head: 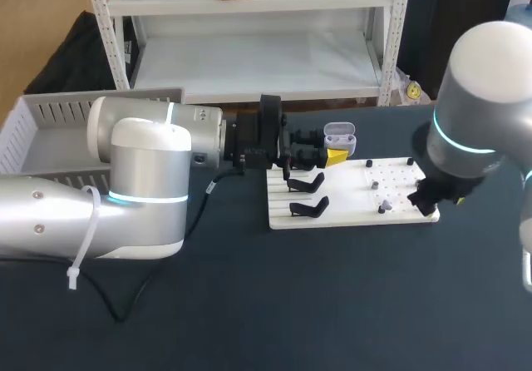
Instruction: Pick up each earbud case from the left stands, insert the matching earbuds, close the lid, and place the case in the box.
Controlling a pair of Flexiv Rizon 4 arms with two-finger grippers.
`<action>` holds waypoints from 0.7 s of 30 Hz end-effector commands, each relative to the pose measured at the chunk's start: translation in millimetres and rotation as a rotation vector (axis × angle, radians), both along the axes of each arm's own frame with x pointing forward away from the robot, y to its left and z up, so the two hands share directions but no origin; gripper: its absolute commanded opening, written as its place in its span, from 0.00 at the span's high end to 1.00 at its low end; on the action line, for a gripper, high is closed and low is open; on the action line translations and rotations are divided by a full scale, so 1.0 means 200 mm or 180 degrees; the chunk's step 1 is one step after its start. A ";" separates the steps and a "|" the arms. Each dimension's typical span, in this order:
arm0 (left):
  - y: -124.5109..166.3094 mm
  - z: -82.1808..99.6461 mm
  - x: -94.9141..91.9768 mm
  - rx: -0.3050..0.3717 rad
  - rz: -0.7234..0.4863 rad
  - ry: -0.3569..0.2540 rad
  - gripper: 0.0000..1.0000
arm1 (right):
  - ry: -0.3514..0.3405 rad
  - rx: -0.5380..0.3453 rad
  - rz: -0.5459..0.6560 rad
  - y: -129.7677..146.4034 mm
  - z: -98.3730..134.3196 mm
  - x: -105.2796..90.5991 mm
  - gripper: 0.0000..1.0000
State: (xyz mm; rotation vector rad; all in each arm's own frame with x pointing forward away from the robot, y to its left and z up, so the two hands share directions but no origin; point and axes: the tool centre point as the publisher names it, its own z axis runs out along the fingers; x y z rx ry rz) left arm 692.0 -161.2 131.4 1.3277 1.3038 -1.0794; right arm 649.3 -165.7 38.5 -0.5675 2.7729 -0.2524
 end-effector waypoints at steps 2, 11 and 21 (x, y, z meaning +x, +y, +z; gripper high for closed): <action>-0.01 0.00 0.01 0.0005 0.0000 0.0000 1.00 | 0.0018 -0.0015 -0.0052 0.01 -0.02 0.01 0.50; -0.01 0.00 0.01 0.0005 0.0000 0.0000 1.00 | 0.0038 -0.0017 -0.0175 0.04 -0.05 0.02 0.58; -0.01 0.00 0.01 0.0005 0.0000 0.0000 1.00 | 0.0042 0.0029 -0.0357 0.05 -0.06 0.02 0.58</action>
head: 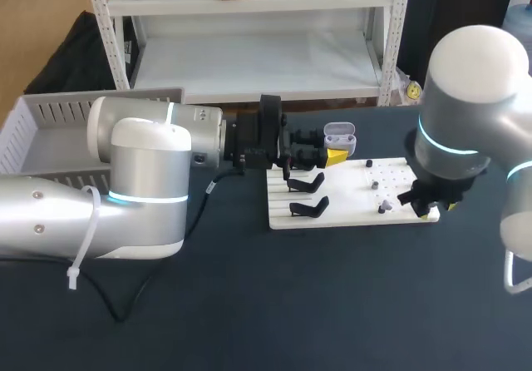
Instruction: Pick up each earbud case from the left stands, insert the matching earbuds, close the lid, and place the case in the box.
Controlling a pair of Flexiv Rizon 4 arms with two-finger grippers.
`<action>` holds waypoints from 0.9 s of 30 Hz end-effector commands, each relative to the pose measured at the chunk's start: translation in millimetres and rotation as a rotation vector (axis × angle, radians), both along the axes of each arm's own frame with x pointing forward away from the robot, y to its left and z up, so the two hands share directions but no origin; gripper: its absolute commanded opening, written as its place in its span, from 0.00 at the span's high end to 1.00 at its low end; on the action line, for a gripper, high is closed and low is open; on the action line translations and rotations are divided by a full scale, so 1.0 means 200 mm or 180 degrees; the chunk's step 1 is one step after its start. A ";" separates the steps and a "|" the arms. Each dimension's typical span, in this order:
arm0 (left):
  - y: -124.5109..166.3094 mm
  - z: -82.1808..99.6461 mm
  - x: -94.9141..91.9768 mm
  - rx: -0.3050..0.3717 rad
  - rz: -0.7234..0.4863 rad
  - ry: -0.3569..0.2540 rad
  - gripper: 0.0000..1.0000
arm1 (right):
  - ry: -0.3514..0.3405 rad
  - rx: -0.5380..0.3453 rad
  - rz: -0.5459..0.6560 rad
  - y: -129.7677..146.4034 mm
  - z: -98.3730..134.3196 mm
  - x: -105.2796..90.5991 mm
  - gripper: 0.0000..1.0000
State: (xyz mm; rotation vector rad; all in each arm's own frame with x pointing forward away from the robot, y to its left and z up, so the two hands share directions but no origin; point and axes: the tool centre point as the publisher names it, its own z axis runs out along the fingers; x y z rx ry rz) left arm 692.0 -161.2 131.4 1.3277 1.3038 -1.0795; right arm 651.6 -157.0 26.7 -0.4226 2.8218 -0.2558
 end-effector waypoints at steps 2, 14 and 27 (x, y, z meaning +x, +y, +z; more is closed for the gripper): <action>-0.01 0.00 0.01 0.0005 0.0000 0.0000 1.00 | -0.0015 -0.0005 -0.0045 0.02 -0.01 0.01 0.58; -0.01 0.00 0.01 0.0005 0.0000 0.0000 1.00 | -0.0026 -0.0061 -0.0117 -0.01 -0.03 0.04 0.58; -0.01 0.00 0.01 0.0005 0.0000 0.0000 1.00 | -0.0017 -0.0100 -0.0092 -0.02 -0.03 0.07 0.68</action>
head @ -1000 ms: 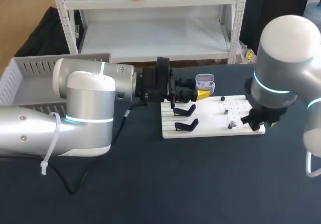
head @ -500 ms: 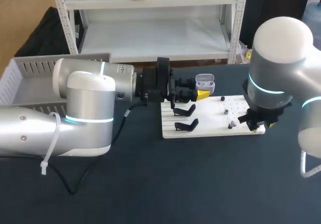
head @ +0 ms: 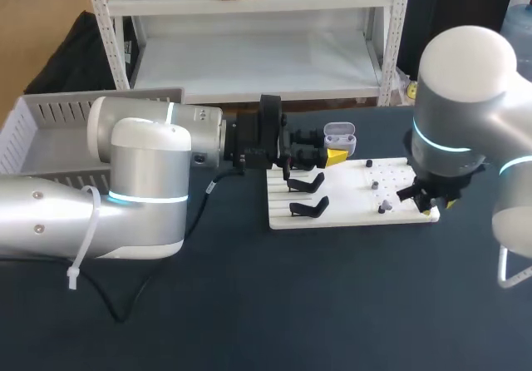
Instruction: Pick up each earbud case from the left stands, insert the matching earbuds, close the lid, and place the case in the box.
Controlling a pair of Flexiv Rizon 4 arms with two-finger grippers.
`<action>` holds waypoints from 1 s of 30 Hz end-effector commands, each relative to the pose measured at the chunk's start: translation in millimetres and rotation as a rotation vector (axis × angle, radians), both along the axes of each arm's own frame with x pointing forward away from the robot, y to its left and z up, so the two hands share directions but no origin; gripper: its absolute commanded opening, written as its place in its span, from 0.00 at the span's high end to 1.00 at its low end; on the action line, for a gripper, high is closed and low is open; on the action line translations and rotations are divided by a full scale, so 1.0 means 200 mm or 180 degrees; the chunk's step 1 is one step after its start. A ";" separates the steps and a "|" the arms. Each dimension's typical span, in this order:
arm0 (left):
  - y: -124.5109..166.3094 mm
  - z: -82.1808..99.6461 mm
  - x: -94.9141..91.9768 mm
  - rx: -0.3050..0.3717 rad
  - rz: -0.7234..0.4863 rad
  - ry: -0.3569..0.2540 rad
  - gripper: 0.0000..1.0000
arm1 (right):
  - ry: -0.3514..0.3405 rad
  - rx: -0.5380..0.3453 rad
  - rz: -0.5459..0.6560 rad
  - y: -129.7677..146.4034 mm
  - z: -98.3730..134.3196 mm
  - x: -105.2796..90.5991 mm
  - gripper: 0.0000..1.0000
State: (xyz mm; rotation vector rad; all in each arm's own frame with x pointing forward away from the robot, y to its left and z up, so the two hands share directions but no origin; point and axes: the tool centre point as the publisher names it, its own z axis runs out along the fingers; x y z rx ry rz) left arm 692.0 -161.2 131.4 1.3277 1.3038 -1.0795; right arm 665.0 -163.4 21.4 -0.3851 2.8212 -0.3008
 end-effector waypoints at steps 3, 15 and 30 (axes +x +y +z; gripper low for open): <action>-0.01 0.00 0.01 0.0005 0.0000 0.0000 1.00 | 0.0022 -0.0030 0.0012 0.01 -0.01 0.00 0.72; -0.01 0.00 0.01 0.0005 0.0000 0.0000 1.00 | 0.0050 -0.0026 -0.0025 0.01 -0.03 -0.01 0.74; -0.01 0.00 0.01 0.0005 0.0000 0.0000 1.00 | 0.0040 -0.0038 -0.0036 0.01 -0.02 0.01 0.73</action>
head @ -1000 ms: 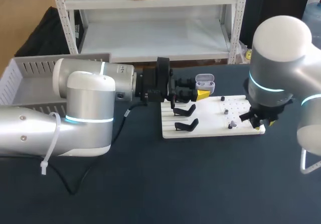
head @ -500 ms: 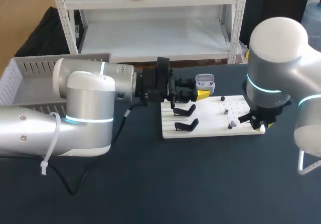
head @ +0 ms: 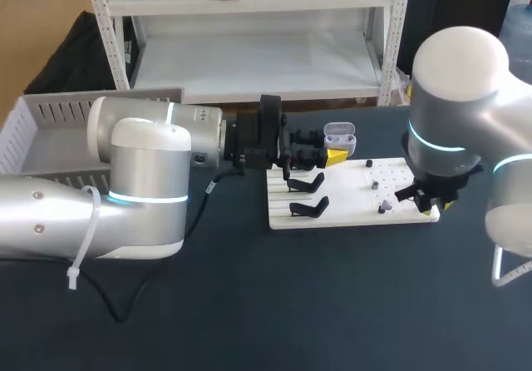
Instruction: Pick up each earbud case from the left stands, insert the matching earbuds, close the lid, and place the case in the box.
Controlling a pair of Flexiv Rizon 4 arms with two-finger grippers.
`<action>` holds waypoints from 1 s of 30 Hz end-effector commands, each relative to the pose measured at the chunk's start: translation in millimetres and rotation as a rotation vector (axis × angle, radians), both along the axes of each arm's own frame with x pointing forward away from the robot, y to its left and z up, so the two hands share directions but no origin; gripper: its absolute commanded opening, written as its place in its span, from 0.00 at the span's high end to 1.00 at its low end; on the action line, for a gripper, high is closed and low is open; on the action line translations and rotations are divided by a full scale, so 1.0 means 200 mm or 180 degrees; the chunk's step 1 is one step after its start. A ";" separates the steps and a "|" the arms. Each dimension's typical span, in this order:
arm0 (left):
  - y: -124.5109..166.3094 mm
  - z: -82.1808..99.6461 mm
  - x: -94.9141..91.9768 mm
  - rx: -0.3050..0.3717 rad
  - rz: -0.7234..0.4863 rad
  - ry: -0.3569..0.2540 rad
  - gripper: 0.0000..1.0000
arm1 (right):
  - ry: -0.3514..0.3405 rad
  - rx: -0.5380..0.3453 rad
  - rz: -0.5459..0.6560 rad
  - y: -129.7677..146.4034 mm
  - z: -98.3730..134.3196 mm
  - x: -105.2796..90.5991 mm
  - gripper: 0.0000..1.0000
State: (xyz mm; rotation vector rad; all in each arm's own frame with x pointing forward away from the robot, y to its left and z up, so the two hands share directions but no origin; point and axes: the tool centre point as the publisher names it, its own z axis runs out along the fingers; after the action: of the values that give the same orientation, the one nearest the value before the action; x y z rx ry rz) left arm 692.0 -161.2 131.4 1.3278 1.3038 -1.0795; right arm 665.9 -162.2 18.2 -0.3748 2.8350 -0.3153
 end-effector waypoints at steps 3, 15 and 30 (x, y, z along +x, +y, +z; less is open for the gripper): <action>-0.01 0.00 0.01 0.0005 0.0000 0.0000 1.00 | 0.0007 -0.0004 0.0014 0.02 0.00 -0.01 0.71; -0.01 0.00 0.01 0.0005 0.0000 0.0000 1.00 | 0.0028 -0.0009 -0.0003 0.02 0.00 -0.01 0.76; -0.01 0.00 0.01 0.0005 0.0000 0.0000 1.00 | -0.0011 0.0001 -0.0089 -0.01 0.11 -0.02 1.00</action>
State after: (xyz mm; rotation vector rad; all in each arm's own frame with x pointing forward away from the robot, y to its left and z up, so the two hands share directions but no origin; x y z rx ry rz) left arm 692.0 -161.2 131.4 1.3278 1.3038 -1.0795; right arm 666.5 -161.5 27.4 -0.3406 2.8448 -0.3218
